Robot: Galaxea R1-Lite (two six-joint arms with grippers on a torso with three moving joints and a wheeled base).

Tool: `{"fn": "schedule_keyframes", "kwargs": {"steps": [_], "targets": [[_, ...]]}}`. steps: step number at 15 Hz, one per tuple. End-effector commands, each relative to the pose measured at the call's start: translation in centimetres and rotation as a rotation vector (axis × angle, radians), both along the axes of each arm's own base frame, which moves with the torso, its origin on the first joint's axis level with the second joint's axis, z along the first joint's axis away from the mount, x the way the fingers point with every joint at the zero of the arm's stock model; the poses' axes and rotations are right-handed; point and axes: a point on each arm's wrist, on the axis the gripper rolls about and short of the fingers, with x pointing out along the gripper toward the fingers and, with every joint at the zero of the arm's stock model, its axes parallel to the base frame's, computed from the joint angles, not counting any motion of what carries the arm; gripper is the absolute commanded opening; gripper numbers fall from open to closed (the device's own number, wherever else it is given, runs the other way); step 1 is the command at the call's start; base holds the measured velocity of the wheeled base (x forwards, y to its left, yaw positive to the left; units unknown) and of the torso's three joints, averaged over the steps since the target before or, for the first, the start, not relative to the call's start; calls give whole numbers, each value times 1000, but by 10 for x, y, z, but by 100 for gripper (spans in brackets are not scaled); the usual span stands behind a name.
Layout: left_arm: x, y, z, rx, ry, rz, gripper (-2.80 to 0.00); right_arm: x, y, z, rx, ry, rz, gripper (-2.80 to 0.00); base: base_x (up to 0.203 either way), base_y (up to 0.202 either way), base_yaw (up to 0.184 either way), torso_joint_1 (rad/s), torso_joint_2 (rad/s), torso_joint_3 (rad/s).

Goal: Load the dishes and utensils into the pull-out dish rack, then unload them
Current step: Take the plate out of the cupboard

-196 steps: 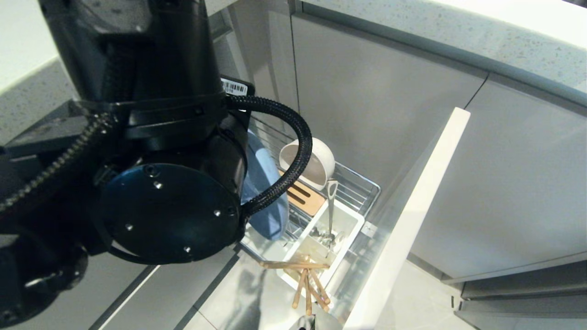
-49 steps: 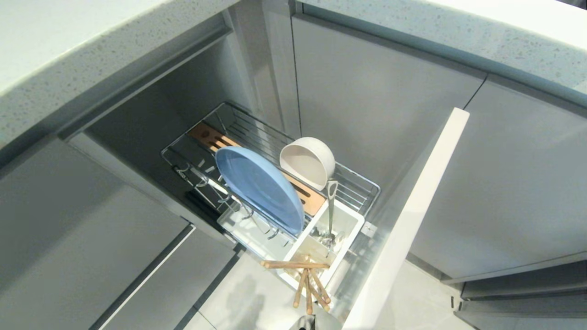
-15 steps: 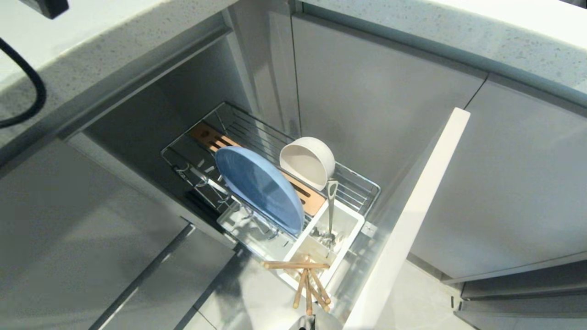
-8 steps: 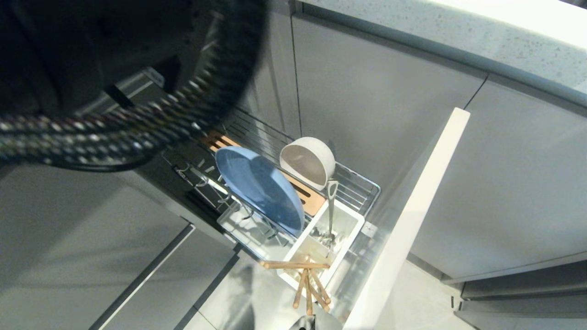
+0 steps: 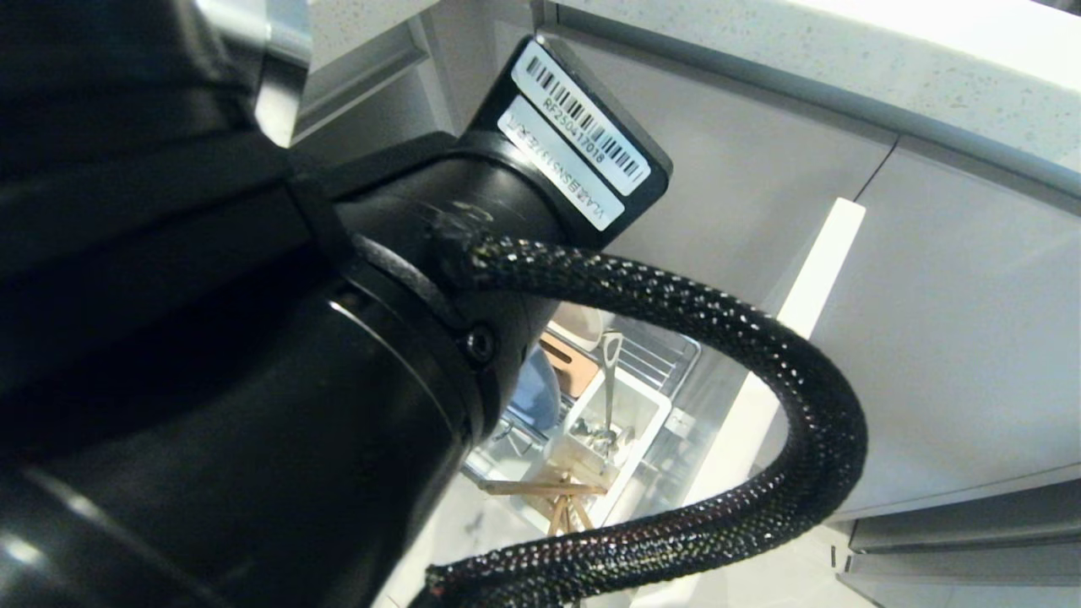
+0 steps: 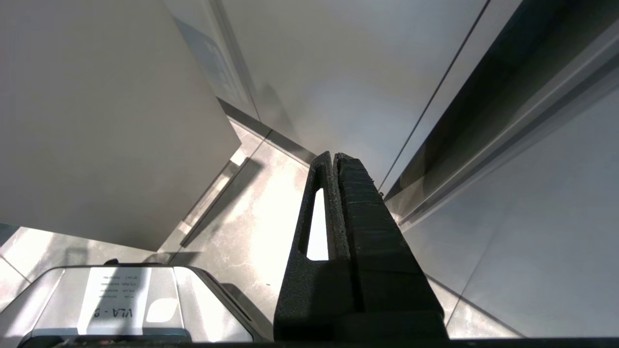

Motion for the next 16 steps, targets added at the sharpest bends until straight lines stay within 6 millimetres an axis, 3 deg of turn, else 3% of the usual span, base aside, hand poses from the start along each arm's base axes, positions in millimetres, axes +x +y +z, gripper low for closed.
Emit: {"fn": "schedule_keyframes", "kwargs": {"steps": [1, 11, 12, 16], "targets": [[3, -9, -11, -3, 30, 44, -280, 0, 0, 0, 0, 1, 1, -280, 0, 0, 0, 0, 0, 0], [8, -9, -34, 86, 111, 236, -280, 0, 0, 0, 0, 1, 0, -280, 0, 0, 0, 0, 0, 0], [8, -9, -38, 95, 127, 248, 0, 0, 0, 0, 0, 1, 1, -280, 0, 0, 0, 0, 0, 0], [10, -8, -52, 118, 162, 350, 0, 0, 0, 0, 0, 1, 1, -280, 0, 0, 0, 0, 0, 0]]}}
